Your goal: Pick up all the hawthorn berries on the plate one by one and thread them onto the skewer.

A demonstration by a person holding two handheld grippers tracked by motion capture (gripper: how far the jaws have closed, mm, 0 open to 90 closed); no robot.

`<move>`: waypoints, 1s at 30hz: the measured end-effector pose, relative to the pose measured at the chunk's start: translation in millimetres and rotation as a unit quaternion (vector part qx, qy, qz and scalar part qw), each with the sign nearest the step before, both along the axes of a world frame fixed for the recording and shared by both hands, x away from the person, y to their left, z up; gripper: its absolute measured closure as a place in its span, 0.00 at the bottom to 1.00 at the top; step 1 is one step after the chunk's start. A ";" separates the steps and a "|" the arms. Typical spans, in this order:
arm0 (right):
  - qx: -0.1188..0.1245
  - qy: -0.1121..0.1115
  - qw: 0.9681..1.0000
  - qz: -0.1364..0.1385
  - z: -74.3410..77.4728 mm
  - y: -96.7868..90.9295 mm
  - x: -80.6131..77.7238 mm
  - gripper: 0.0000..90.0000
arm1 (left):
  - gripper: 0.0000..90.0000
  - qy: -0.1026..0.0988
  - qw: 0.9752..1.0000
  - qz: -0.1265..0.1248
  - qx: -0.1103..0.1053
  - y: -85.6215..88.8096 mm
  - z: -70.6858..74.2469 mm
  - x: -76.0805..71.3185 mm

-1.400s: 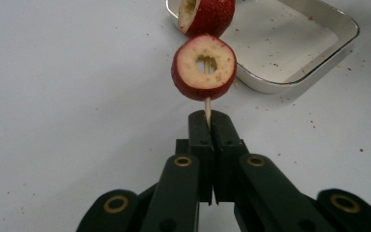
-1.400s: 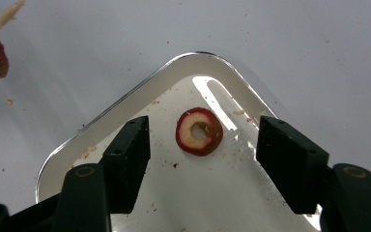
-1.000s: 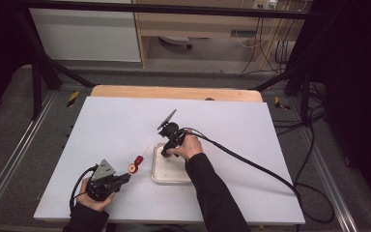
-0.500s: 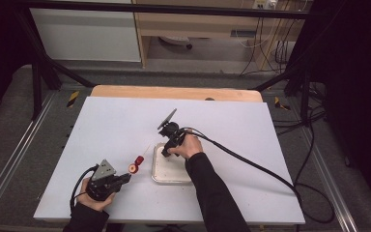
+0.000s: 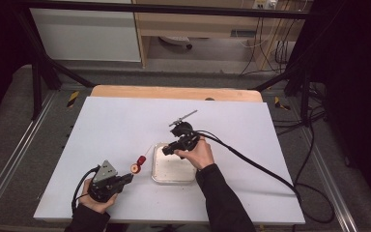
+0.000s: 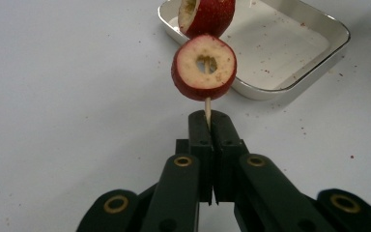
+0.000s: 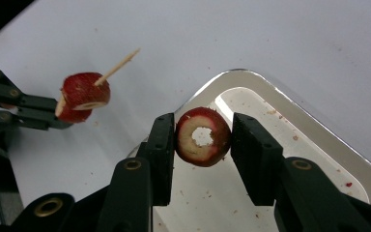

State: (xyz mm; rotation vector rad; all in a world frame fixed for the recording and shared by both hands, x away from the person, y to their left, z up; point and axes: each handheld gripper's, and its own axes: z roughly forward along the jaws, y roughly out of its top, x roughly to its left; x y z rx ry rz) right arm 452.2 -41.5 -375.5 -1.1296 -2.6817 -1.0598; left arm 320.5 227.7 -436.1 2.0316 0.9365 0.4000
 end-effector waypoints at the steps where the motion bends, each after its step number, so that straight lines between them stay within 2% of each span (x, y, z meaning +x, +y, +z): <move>1: 0.016 -0.006 1.000 -0.005 0.2 -4.4 -3.3 0.69 | 0.98 -0.003 1.000 0.000 -0.001 -1.3 0.4 -0.8; 3: 0.052 -0.012 0.998 -0.018 -0.6 -13.1 -9.7 0.69 | 0.98 -0.007 1.000 -0.001 -0.004 -4.2 1.4 -2.3; 6: 0.094 -0.026 0.995 -0.035 -4.1 -25.6 -18.6 0.69 | 0.98 -0.015 1.000 -0.002 -0.007 -9.0 2.0 -4.4; 9: 0.146 -0.033 0.987 -0.058 -9.1 -36.9 -26.9 0.69 | 0.98 -0.019 1.000 -0.001 -0.011 -14.2 2.0 -6.2; 11: 0.180 -0.038 0.980 -0.073 -13.5 -42.9 -31.5 0.69 | 0.98 -0.021 1.000 0.001 -0.016 -17.5 1.9 -7.4; 14: 0.232 -0.043 0.967 -0.096 -20.7 -50.0 -37.4 0.69 | 0.98 -0.020 0.999 0.004 -0.027 -21.9 2.2 -8.3; 17: 0.266 -0.051 0.956 -0.117 -28.0 -55.0 -40.1 0.69 | 0.98 -0.018 0.999 0.009 -0.035 -26.3 1.9 -9.0; 20: 0.294 -0.058 0.945 -0.135 -32.9 -57.5 -41.5 0.69 | 0.98 -0.016 0.999 0.014 -0.042 -30.5 2.3 -9.8; 23: 0.315 -0.071 0.935 -0.146 -34.2 -58.1 -42.7 0.69 | 0.98 -0.015 0.998 0.019 -0.053 -35.0 3.7 -10.1; 26: 0.331 -0.083 0.928 -0.151 -33.1 -57.8 -43.2 0.69 | 0.98 -0.016 0.998 0.020 -0.063 -39.2 6.5 -10.6; 28: 0.344 -0.090 0.921 -0.159 -31.7 -58.3 -43.5 0.69 | 0.98 -0.018 0.997 0.020 -0.068 -42.7 7.9 -11.2; 29: 0.349 -0.092 0.919 -0.160 -30.4 -58.8 -43.5 0.69 | 0.98 -0.018 0.997 0.021 -0.071 -44.1 8.4 -11.4; 30: 0.357 -0.095 0.915 -0.164 -29.3 -59.1 -43.6 0.69 | 0.98 -0.018 0.997 0.020 -0.073 -45.2 9.0 -11.6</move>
